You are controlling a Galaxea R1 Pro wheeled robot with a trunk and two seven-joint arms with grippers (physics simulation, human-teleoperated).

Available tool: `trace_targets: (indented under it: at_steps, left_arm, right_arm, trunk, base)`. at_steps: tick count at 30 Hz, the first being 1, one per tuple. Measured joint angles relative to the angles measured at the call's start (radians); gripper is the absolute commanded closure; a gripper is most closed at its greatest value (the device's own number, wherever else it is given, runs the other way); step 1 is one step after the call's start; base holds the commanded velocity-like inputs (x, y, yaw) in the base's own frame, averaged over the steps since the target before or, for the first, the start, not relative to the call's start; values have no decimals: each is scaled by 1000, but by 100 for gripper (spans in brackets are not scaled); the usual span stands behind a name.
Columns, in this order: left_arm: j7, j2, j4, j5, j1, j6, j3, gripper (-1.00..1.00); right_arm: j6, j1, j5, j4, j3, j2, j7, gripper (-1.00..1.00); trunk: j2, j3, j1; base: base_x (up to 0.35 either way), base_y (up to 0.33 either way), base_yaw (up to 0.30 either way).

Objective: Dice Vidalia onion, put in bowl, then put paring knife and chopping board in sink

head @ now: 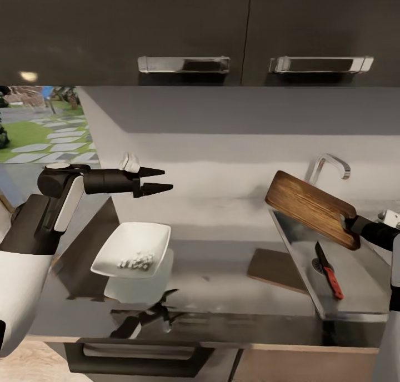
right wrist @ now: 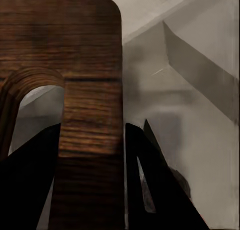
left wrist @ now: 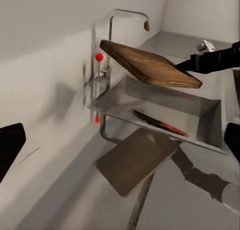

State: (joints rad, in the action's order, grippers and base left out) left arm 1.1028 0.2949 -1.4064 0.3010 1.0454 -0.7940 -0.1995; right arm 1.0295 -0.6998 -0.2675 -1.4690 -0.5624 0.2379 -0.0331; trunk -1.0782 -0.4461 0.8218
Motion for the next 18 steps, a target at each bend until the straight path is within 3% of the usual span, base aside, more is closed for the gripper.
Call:
trace_targets:
  at_steps: [5,7,13,18]
  left_arm:
    - [0,0,0,0,0,0,0,-100]
    - [0,0,0,0,0,0,0,-100]
    - [0,1,0,0,0,0,0,-100]
    - [0,2,0,0,0,0,0,-100]
  right_arm:
    - [0,0,-2,0,0,0,0,100]
    - [1,0,8,0,1,0,-1,100]
    - [-2,0,-13,1,4,-4,1,100]
    - [-3,0,-12,5,10,-62,-10,100]
  trunk:
    - [0,0,0]
    - [0,0,0]
    - [0,0,0]
    - [0,0,0]
  base:
    - [0,0,-292]
    - [0,0,-68]
    - [0,0,-17]
    - [0,0,0]
